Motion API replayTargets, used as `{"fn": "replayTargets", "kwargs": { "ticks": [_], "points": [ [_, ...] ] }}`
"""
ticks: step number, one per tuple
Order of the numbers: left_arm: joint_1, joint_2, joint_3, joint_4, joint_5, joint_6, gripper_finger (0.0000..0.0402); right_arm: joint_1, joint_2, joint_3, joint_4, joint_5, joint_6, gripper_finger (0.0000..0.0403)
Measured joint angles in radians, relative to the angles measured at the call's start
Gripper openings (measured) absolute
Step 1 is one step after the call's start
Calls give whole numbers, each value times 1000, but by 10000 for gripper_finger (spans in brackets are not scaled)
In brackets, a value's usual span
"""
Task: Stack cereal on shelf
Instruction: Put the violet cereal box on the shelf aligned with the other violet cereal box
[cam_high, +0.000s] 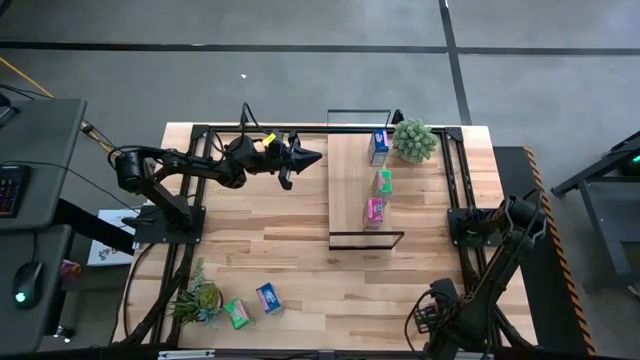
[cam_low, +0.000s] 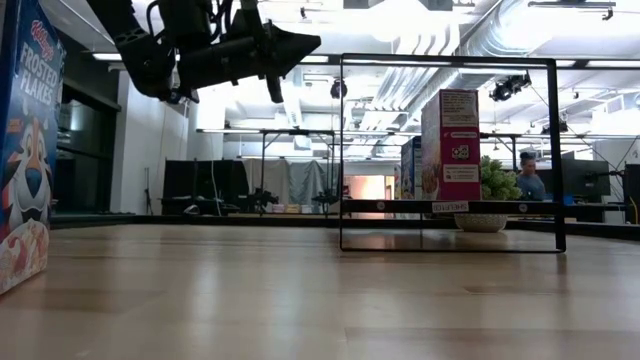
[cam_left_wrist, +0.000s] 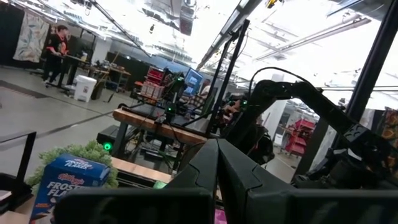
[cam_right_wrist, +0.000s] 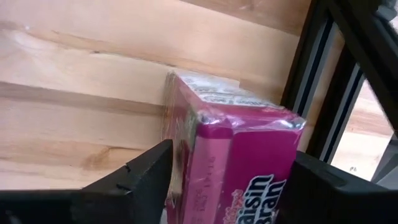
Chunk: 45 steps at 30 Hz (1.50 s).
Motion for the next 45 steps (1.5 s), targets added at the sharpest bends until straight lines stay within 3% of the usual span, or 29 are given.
{"fn": "replayTargets", "kwargs": {
  "ticks": [9,31,34,42,45],
  "points": [
    [-2,0,0,3,10,-8,0,0,0,0,3,-1,-2,193],
    [-7,-6,17,2,19,-8,0,0,-40,0,6,46,-26,156],
    [-7,-25,17,4,39,-8,0,0,-76,0,20,120,-38,156],
    [-10,-90,17,4,268,19,0,0,-166,0,201,526,-284,156],
    [-16,-90,18,2,310,8,0,0,-179,0,238,617,-356,156]
  ]
}}
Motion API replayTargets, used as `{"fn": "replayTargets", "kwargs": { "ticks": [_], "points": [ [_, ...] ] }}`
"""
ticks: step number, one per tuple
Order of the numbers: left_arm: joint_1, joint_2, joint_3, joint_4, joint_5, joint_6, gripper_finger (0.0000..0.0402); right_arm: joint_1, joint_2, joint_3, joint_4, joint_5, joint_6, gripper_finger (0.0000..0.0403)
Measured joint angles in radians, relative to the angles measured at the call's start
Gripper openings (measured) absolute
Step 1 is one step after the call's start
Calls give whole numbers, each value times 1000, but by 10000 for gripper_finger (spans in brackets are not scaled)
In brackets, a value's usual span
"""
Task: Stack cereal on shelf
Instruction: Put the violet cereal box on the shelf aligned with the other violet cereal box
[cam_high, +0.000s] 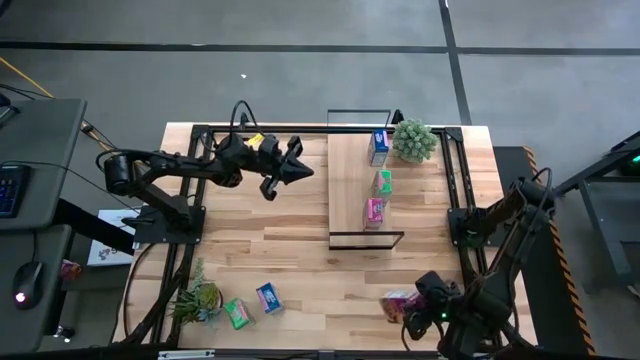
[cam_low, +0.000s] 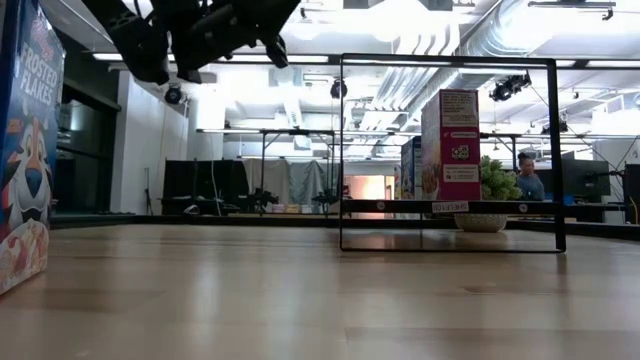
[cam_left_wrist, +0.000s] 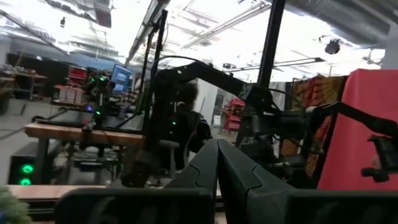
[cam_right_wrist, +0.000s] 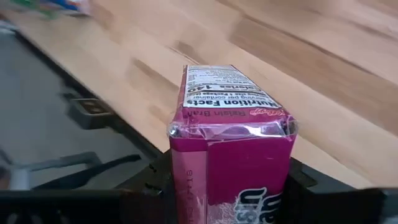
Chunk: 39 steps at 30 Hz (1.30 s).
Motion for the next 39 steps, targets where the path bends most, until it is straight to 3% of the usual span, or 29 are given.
{"fn": "replayTargets", "kwargs": {
  "ticks": [7,15,20,26,30,34,36,39],
  "points": [
    [-12,0,0,-4,-1,-17,0,0,-23,0,80,96,-158,156],
    [-20,0,0,1,-5,-16,0,-13,-69,0,157,277,-405,156],
    [-18,0,0,34,-29,7,0,-62,-107,0,227,355,-655,156],
    [-18,0,0,23,-157,92,0,-170,-187,0,329,404,-1033,156],
    [-18,1,0,13,-242,132,0,-282,-250,0,337,406,-1222,156],
    [-16,1,0,14,-249,179,0,-434,-311,0,315,393,-1305,156],
    [-6,-12,-1,3,-244,185,0,-529,-330,0,310,342,-1310,156],
    [14,-48,-1,-38,-241,187,0,-680,-337,2,315,182,-1342,156]
  ]
}}
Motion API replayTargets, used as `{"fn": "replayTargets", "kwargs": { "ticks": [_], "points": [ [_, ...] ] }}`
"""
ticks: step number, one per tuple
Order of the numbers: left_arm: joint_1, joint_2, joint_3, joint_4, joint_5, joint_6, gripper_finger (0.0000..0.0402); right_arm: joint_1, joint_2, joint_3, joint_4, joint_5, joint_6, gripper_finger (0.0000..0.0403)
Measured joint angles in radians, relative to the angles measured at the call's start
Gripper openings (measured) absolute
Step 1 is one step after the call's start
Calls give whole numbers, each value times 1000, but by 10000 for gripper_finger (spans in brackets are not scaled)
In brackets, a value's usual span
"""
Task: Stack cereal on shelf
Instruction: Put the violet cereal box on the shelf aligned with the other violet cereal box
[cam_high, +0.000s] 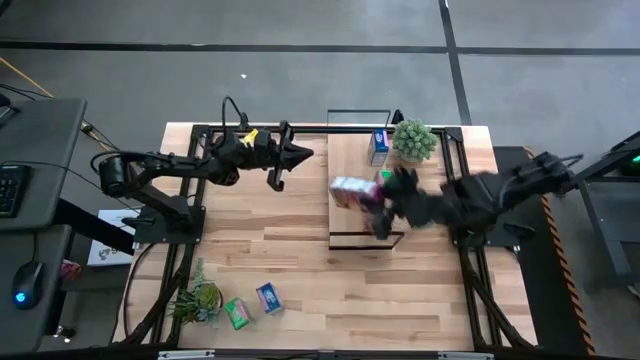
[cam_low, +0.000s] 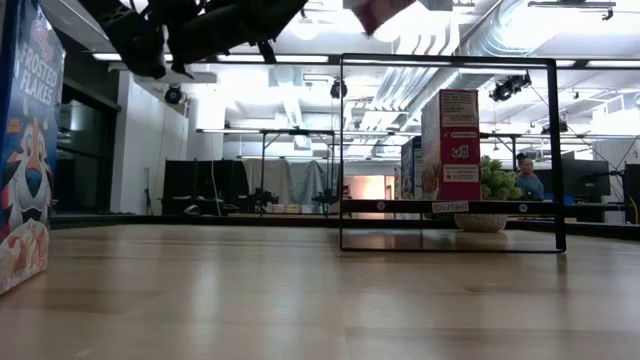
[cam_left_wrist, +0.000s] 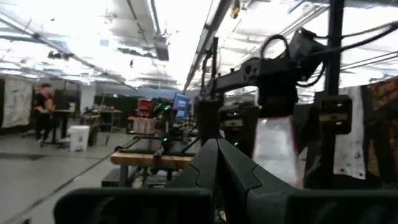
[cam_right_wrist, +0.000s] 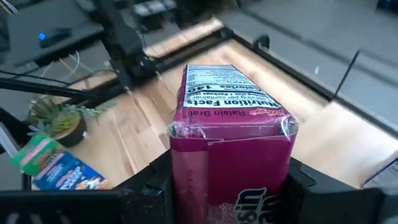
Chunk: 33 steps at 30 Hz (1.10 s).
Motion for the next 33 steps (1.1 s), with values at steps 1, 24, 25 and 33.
{"fn": "replayTargets", "kwargs": {
  "ticks": [1,24,25,33],
  "points": [
    [7,-13,0,-28,0,0,0,-46,8,10,-8,-59,-5,156],
    [91,-135,0,-345,-3,78,0,-269,466,390,-516,-442,-280,155],
    [91,-135,0,-345,-10,78,0,-274,480,389,-517,-444,-302,155],
    [91,-134,0,-344,-64,78,0,-305,557,388,-519,-466,-450,155]
  ]
}}
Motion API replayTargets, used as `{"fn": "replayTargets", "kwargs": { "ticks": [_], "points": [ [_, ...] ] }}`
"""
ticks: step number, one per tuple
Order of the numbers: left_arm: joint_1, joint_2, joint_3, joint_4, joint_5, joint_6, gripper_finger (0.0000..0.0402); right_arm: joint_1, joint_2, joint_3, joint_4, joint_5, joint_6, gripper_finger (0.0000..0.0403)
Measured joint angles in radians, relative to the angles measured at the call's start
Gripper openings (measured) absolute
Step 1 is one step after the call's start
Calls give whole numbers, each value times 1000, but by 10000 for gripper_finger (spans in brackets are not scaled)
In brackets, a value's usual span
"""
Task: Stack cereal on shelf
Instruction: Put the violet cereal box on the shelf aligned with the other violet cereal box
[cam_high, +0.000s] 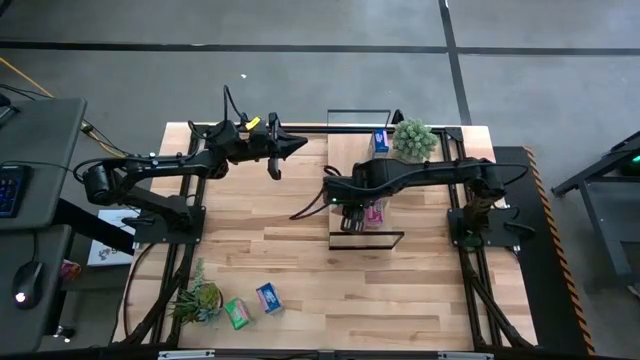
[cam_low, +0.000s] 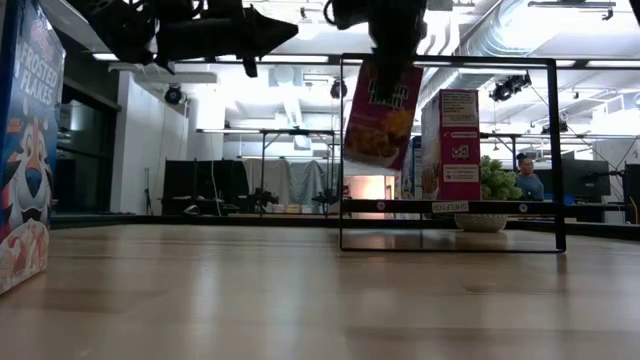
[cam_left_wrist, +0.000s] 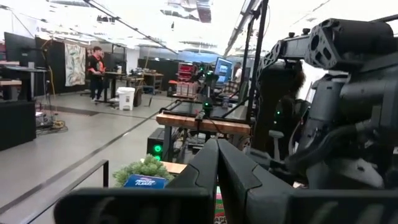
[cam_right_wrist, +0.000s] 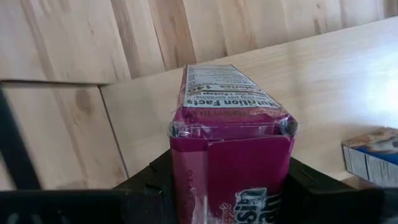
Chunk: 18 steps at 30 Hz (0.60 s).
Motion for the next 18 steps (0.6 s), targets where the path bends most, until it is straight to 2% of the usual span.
{"fn": "replayTargets", "kwargs": {
  "ticks": [7,13,18],
  "points": [
    [-8,0,0,-53,1,0,0,-20,34,0,-1,-10,-32,155],
    [-14,1,0,-68,2,0,0,-38,55,0,-1,-114,-32,155],
    [-14,1,0,-68,3,1,0,-39,61,-1,5,-106,-28,163]
  ]
}}
